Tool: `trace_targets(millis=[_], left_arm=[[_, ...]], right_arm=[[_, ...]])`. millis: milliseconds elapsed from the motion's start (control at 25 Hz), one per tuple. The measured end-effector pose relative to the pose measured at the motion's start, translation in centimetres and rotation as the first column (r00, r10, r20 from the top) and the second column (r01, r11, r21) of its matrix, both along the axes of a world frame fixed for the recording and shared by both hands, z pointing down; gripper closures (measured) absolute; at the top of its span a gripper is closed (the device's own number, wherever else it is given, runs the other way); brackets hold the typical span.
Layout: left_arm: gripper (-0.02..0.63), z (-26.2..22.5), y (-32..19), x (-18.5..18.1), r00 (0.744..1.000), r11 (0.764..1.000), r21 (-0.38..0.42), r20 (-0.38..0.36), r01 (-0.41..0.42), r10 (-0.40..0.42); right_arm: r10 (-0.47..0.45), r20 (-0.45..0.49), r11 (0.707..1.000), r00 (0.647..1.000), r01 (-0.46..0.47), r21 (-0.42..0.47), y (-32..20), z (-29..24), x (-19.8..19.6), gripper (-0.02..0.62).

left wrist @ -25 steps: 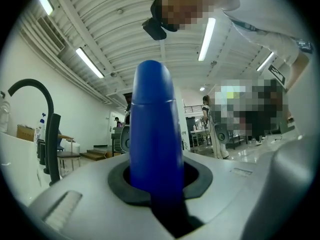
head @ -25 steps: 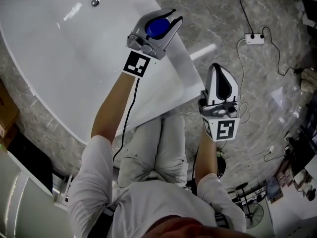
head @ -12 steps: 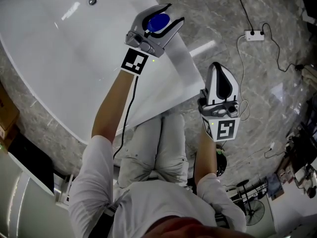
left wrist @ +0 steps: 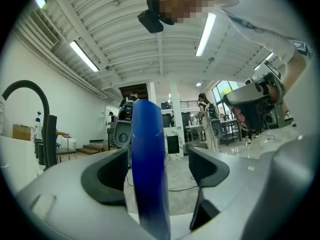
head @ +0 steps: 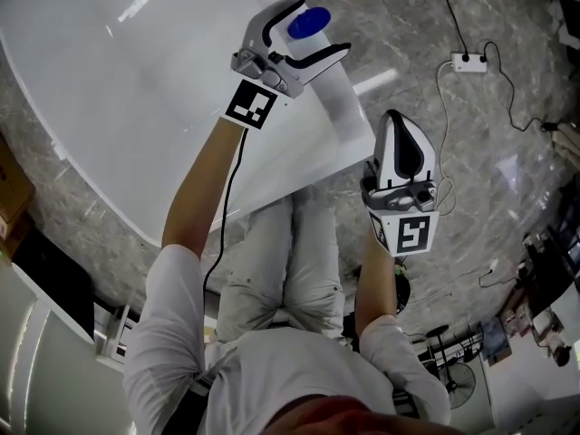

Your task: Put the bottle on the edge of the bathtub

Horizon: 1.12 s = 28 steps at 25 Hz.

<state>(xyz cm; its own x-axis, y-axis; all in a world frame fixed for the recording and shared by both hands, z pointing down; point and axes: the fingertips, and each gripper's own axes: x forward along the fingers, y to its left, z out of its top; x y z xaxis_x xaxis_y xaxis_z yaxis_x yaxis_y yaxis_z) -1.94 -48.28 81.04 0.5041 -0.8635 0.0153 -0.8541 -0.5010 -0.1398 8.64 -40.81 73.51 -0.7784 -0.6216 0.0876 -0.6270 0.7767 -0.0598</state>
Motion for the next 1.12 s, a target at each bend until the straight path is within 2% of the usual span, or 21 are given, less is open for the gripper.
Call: trace_targets(millis=[280, 560, 680, 840, 1040, 1120], left_arm=[[0.189, -3.9, 0.3, 0.1, 1.0, 1.0, 0.009, 0.021, 0.015, -0.015], [0.203, -8.9, 1.7, 1.4, 0.997, 1.0, 0.002, 0.071, -0.006, 0.006], [0.26, -12.2, 2.6, 2.0, 0.995, 1.0, 0.01, 0.099, -0.008, 0.007], [0.412, -17.4, 4.2, 2.8, 0.994, 1.0, 0.024, 0.108, 0.014, -0.017], [0.518, -24.1, 6.7, 3.4, 0.991, 0.997, 0.05, 0.115, 0.062, -0.067], [0.58, -26.7, 7.7, 3.7, 0.989, 0.995, 0.065, 0.118, 0.081, -0.088]], right_arm=[[-0.013, -0.008, 1.0, 1.0, 0.013, -0.002, 1.1, -3.4, 1.3, 0.595], [-0.008, 0.004, 1.0, 1.0, 0.008, 0.007, 2.0, -8.3, 2.3, 0.595], [-0.006, 0.022, 1.0, 1.0, 0.006, 0.021, 2.3, -11.6, 2.7, 0.595], [-0.005, 0.038, 0.999, 0.999, 0.004, 0.04, 3.0, -16.5, 3.9, 0.595], [-0.011, 0.042, 0.999, 0.999, 0.009, 0.048, 4.7, -22.3, 5.1, 0.595], [-0.018, 0.044, 0.999, 0.999, 0.016, 0.043, 5.7, -24.4, 5.4, 0.595]])
